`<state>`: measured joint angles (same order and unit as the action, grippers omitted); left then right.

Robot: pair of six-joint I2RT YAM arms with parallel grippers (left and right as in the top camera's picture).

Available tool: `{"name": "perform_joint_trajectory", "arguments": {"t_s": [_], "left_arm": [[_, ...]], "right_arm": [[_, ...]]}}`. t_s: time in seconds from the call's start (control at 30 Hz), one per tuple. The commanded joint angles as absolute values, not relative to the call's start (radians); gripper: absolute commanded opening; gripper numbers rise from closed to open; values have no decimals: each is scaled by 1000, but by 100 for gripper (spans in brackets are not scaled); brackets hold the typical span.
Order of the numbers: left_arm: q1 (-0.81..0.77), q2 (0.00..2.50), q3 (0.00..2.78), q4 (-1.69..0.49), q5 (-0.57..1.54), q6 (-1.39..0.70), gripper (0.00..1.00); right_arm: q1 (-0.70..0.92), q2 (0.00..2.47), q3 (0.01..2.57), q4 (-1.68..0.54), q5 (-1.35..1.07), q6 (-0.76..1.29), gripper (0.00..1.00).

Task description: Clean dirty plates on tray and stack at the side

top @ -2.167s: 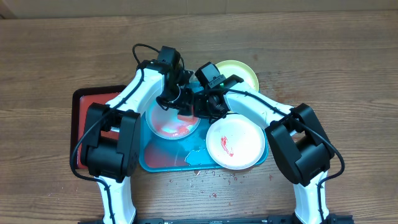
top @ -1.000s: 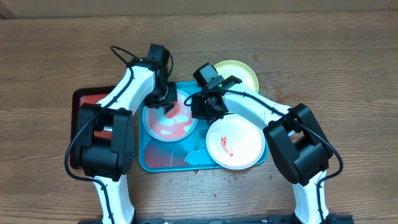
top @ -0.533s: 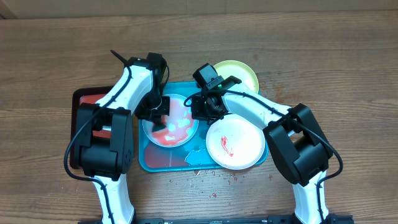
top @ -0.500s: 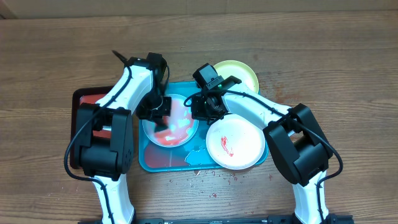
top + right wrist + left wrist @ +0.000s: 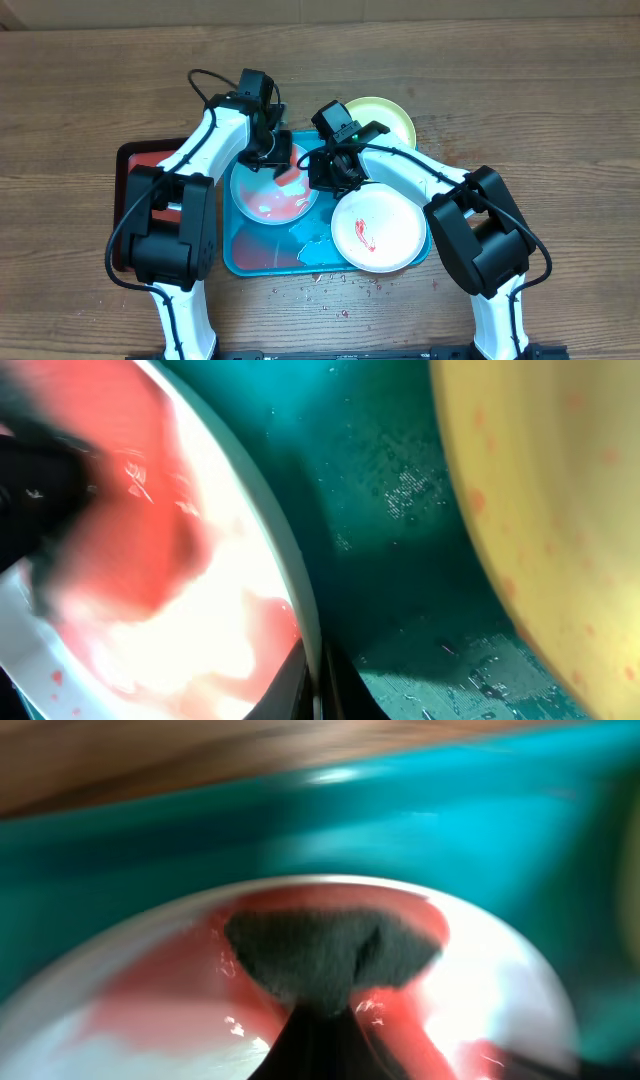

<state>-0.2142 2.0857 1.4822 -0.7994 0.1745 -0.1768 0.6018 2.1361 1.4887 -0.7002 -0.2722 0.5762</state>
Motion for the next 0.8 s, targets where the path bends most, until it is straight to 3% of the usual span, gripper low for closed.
{"name": "perform_joint_trajectory", "arguments": {"t_s": [0.0,0.17,0.43,0.77], "left_arm": [[-175,2105,1485,-878,-289,-542,4],[-169,2097,1547,-1029,-274,-559,4],[-168,2028,1861,-1299,27,-319,4],[-117,1781,2038,-1500,42,-313,4]], "right_arm": [[599,2156,1492,-712,-248,569,5],[599,2156,1492,-712,-245,569,4],[599,2149,1511,-769,-262,522,4],[640,1967,1541,-918,-184,463,4]]}}
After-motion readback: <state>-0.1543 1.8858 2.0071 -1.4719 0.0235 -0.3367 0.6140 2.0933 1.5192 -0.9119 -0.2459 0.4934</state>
